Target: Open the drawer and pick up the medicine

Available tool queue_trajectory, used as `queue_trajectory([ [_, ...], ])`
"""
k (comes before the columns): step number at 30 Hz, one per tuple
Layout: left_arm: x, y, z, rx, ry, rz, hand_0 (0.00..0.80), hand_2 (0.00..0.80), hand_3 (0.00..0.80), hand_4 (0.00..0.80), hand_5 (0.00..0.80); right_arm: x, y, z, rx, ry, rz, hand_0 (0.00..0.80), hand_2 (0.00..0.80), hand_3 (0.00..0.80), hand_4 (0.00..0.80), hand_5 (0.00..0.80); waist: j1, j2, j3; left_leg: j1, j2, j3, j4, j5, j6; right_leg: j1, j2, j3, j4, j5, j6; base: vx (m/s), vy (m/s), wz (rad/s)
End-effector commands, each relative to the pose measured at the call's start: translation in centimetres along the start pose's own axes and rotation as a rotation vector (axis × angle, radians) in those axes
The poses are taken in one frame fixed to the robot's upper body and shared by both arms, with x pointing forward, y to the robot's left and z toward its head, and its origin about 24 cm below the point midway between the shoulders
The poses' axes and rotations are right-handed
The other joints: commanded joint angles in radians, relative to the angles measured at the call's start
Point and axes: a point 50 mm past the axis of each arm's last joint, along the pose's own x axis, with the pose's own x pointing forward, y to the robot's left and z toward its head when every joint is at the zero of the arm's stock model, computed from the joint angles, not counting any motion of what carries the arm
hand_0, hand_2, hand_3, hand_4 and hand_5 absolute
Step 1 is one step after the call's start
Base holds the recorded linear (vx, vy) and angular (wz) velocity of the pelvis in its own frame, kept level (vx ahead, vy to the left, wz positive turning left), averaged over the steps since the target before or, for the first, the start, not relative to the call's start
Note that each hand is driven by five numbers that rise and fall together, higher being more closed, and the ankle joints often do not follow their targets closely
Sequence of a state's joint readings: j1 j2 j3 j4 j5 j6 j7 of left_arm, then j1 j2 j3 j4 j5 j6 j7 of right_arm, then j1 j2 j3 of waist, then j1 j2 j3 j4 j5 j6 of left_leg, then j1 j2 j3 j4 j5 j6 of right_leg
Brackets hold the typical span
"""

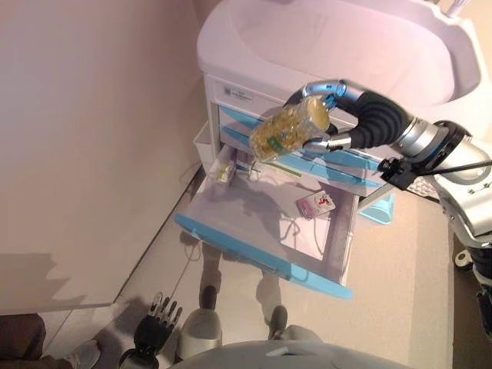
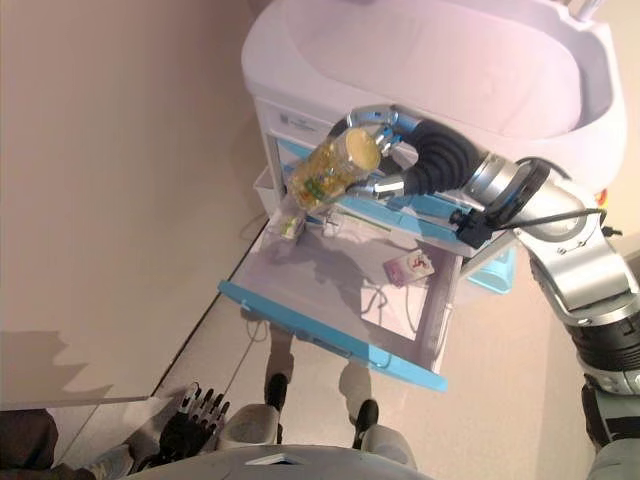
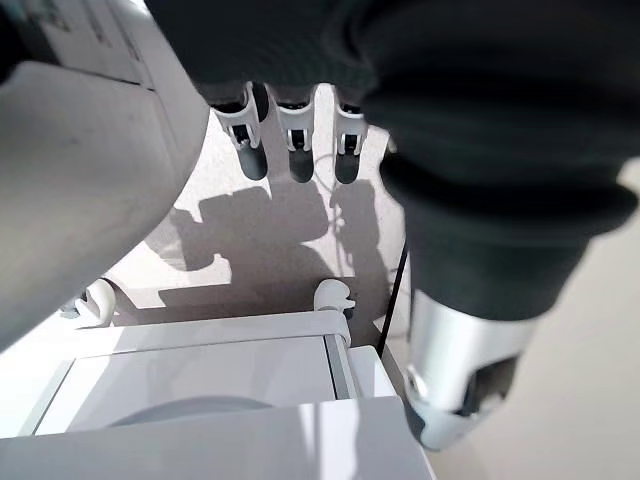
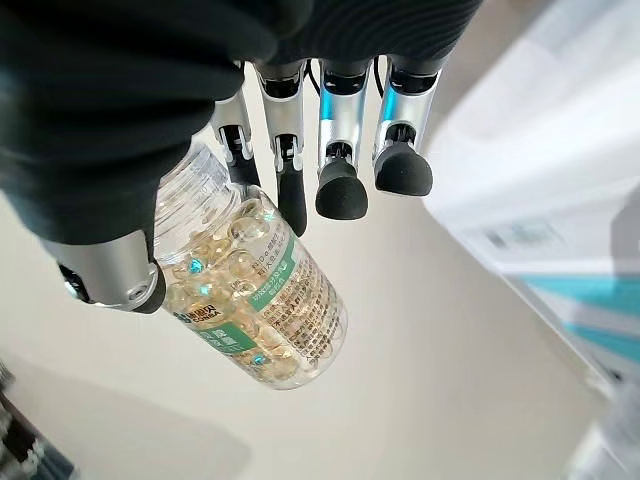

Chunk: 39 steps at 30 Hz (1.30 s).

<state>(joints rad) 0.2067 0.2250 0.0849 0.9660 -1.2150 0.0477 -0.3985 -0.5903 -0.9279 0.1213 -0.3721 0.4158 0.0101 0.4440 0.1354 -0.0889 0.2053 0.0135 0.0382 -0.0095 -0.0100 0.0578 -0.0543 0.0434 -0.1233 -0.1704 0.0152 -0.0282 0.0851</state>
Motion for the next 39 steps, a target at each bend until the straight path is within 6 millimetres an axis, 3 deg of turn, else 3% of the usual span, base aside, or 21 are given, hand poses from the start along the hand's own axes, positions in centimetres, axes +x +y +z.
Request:
queue_trajectory([
  [1,-0.8,1.5,0.2,0.033,0.027,0.055,0.0,0.0,0.0,0.0,0.0,0.5,-2.7,1.6,0.0,-0.064,-0.114,0.8,0.8,0.8,0.8,0.8,0.024,-0.015,-0.063,-0.016,0.003,-0.033,0.03,-0.093,-0.006,0.003,-0.022,-0.036,0.019,0.018,0.05,0.048,0.006,-0.01],
  [12,-1.0,2.0,0.4,0.033,0.051,0.111,0.0,0.0,0.0,0.0,0.0,0.8,-8.3,-1.5,0.048,0.138,-0.374,0.8,0.8,0.8,0.8,0.8,0.038,-0.012,-0.103,0.012,-0.001,-0.043,0.013,-0.088,-0.007,0.032,-0.03,-0.054,0.003,0.022,0.053,0.045,0.011,0.01],
  [18,-1.2,2.3,0.8,0.035,0.052,0.131,0.0,0.0,0.0,0.0,0.0,-1.0,-11.8,-4.1,-0.053,0.392,-0.525,0.8,0.8,0.8,0.8,0.8,0.046,-0.012,-0.108,0.026,-0.007,-0.047,0.011,-0.093,-0.002,0.046,-0.03,-0.058,-0.003,0.022,0.053,0.038,0.001,0.01],
  [23,-1.1,2.1,1.6,0.05,0.052,0.139,0.0,0.0,0.0,0.0,0.0,-4.0,-14.7,-6.5,-0.103,0.648,-0.593,0.8,0.8,0.8,0.8,0.8,0.057,-0.016,-0.111,0.031,-0.009,-0.054,0.01,-0.093,-0.002,0.052,-0.032,-0.064,-0.004,0.024,0.053,0.006,-0.001,0.01],
  [30,-0.9,1.8,2.2,0.074,0.065,0.149,0.0,0.0,0.0,0.0,0.0,-6.3,-15.2,-9.3,-0.152,0.912,-0.524,0.8,0.8,0.8,0.8,0.8,0.07,-0.016,-0.11,0.037,-0.012,-0.063,0.007,-0.092,0.002,0.059,-0.034,-0.071,-0.004,0.024,0.051,0.007,-0.005,0.01],
  [39,-0.8,1.8,2.7,0.108,0.08,0.154,0.0,0.0,0.0,0.0,0.0,-8.5,-14.7,-12.0,-0.115,1.099,-0.448,0.8,0.8,0.8,0.8,0.8,0.09,-0.008,-0.104,0.042,-0.014,-0.078,0.007,-0.091,0.002,0.068,-0.035,-0.081,-0.002,0.019,0.047,0.018,-0.013,0.01],
])
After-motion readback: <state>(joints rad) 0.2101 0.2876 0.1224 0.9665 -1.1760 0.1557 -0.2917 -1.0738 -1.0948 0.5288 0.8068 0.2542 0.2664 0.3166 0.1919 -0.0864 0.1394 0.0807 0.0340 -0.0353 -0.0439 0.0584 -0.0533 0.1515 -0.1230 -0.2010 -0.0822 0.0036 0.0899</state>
